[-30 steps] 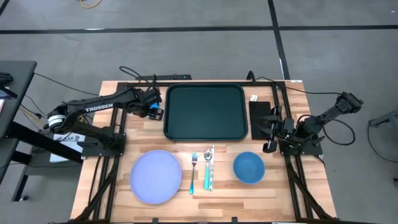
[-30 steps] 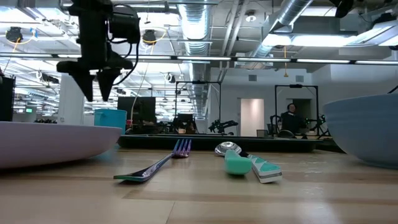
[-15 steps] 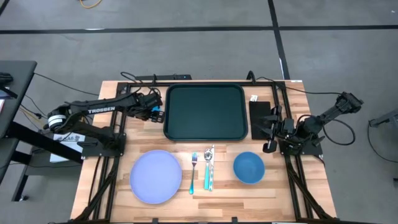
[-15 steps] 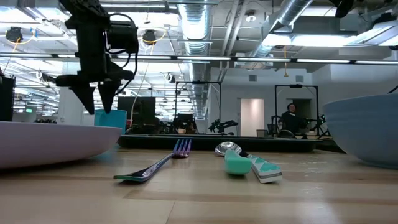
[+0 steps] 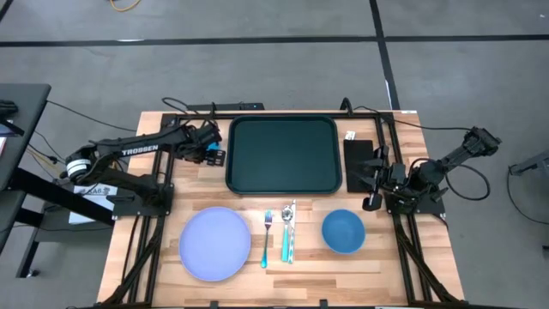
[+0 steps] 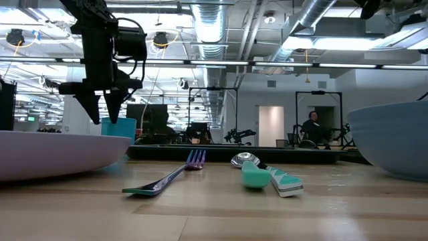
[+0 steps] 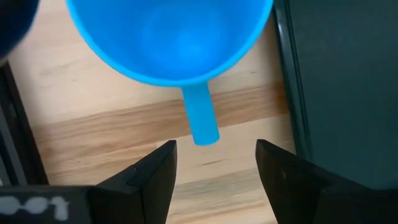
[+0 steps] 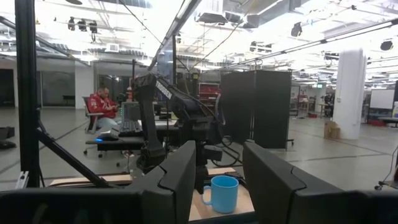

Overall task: Set up tray
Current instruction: Put the blue mug on the black serving tray

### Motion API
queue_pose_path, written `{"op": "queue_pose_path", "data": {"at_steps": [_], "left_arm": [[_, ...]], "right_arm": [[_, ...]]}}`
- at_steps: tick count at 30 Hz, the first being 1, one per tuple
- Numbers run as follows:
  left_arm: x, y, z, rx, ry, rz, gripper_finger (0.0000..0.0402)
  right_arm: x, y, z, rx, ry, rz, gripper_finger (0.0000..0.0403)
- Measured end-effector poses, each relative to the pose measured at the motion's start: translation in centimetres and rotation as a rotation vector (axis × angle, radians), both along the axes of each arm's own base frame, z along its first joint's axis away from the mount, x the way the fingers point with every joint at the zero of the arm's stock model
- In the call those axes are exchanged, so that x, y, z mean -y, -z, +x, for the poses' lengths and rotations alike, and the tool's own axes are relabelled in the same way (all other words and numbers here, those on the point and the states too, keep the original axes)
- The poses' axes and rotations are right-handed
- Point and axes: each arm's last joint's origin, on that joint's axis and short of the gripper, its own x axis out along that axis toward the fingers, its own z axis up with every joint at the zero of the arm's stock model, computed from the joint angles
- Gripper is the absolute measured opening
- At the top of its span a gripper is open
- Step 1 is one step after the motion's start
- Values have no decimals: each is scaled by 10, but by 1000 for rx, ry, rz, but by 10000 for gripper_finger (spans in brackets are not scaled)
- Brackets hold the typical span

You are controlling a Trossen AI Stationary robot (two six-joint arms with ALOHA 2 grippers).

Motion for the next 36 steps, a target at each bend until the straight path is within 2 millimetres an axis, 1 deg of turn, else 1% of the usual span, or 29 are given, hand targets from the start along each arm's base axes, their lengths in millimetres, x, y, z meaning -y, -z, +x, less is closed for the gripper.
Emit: {"op": "queue_pose_path", "data": {"at_steps": [8,15,19,31,36], "left_arm": [[-4,1,3,19,14,19,206],[-9,22,12,-59,52,-48,206],[-10,29,14,-108,78,-59,206],[-17,28,9,-102,50,-51,206],[-17,28,9,-93,54,-67,206]], "right_arm": [[0,0,0,0,0,0,123],[0,0,0,0,0,0,123],[0,0,0,0,0,0,123],[0,0,0,-1,1,-1,123],[0,0,0,-1,1,-1,123]]}}
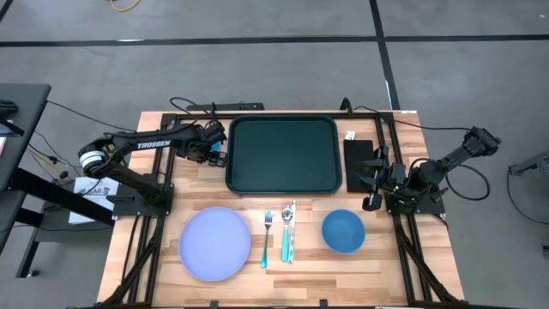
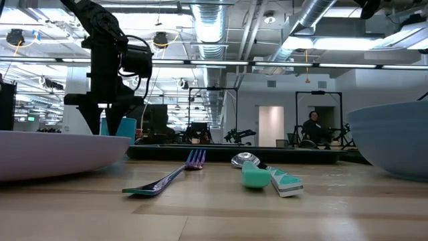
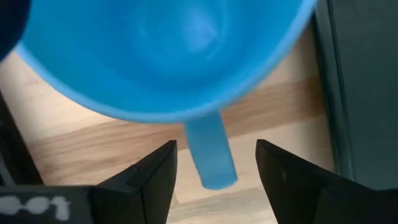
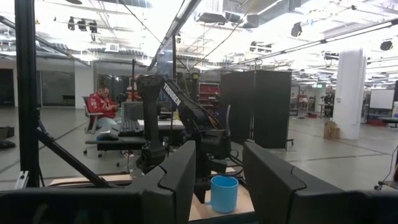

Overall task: Set up tray
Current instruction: Put the blue mug on the black serving tray

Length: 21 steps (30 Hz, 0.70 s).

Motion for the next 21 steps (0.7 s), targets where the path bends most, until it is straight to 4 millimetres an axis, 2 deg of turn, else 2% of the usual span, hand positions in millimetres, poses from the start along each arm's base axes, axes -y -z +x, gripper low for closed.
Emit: {"op": "queue_pose_path", "data": {"at_steps": [8,21], "left_arm": [[2,0,0,25,26,-53,206],[0,0,-1,-2,12,-5,206]], "right_arm": [[0,0,0,0,1,0,123],[0,0,0,-1,2,0,123]]}}
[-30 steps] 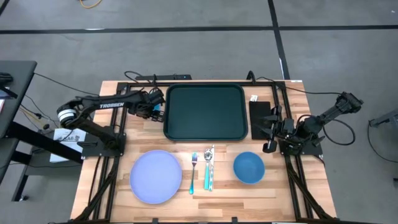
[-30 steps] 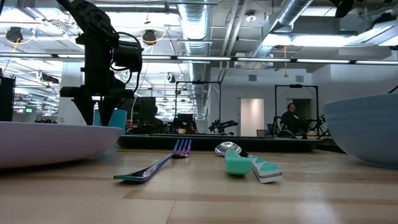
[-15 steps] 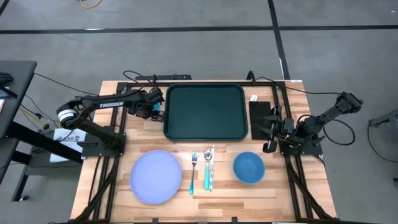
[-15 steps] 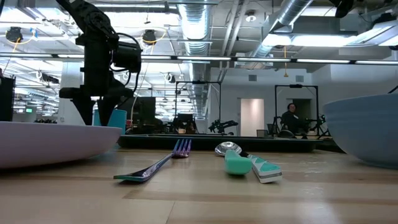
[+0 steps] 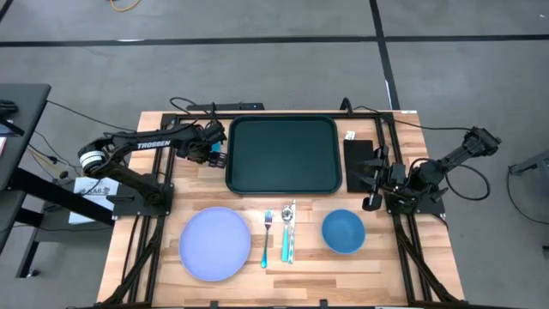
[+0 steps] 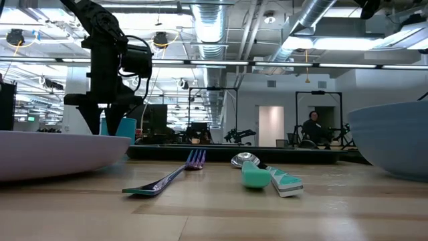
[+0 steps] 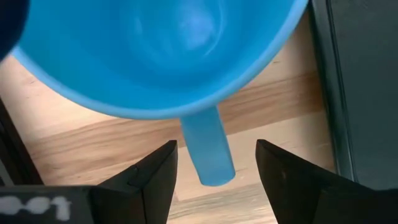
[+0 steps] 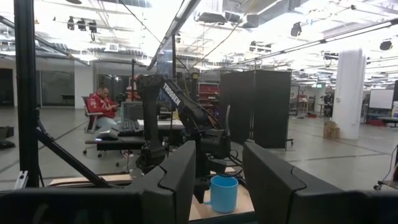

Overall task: Set up tray
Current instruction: Put the blue mug on the black serving tray

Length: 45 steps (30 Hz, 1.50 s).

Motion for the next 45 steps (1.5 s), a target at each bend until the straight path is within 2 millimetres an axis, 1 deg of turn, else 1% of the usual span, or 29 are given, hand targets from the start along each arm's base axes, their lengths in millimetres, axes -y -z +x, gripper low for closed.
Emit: {"op": "queue_pose_path", "data": {"at_steps": [5,15,20,25,45], "left_arm": [[-4,0,-2,-1,-17,0,197],[-9,0,-6,0,-39,2,145],[-12,0,-7,8,-50,9,129],[-14,0,-8,7,-35,12,124],[-13,0,-8,5,14,-7,123]], "right_arm": [[0,0,0,0,0,0,123],[0,0,0,0,0,0,123],[0,0,0,0,0,0,123],[0,0,0,0,0,0,123],[0,0,0,0,0,0,123]]}}
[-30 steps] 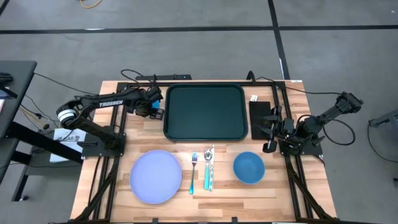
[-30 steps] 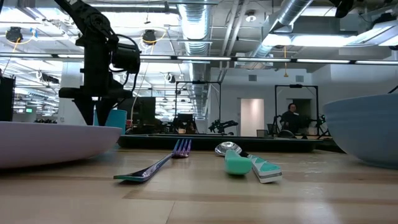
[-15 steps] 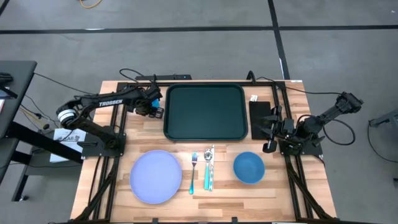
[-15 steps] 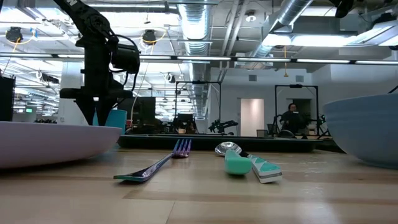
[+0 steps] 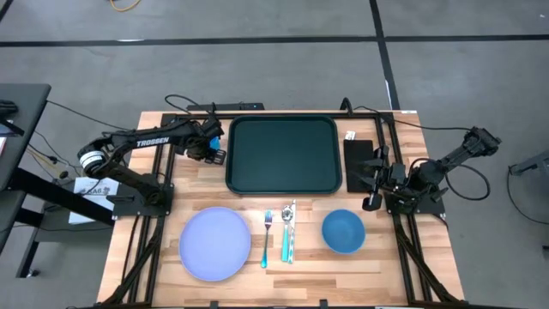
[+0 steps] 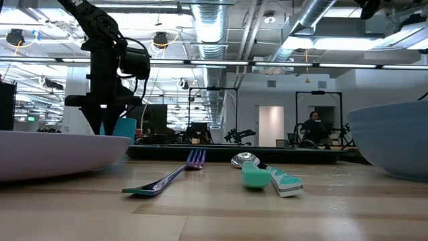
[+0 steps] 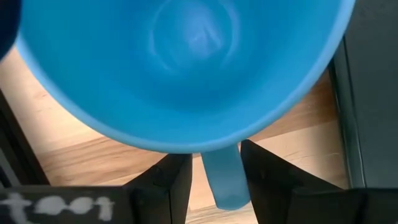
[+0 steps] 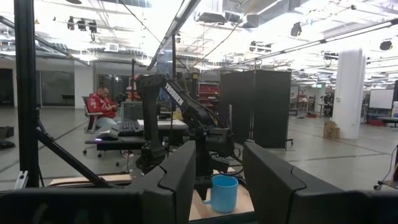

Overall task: Set up tray
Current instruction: Put the blue mug on the black serving tray

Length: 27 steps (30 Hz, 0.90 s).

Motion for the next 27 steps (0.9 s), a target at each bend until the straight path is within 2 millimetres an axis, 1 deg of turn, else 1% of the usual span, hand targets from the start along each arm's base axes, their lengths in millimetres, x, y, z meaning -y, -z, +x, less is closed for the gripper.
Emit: {"op": "queue_pose_path", "data": {"at_steps": [21,24,27], "left_arm": [[-1,0,-1,-22,19,24,123],[0,0,-1,-19,20,15,112],[0,0,-1,-15,22,4,86]], "right_arm": [[0,0,0,0,0,-1,123],[0,0,0,0,0,-1,123],[0,0,0,-1,0,-1,123]]}}
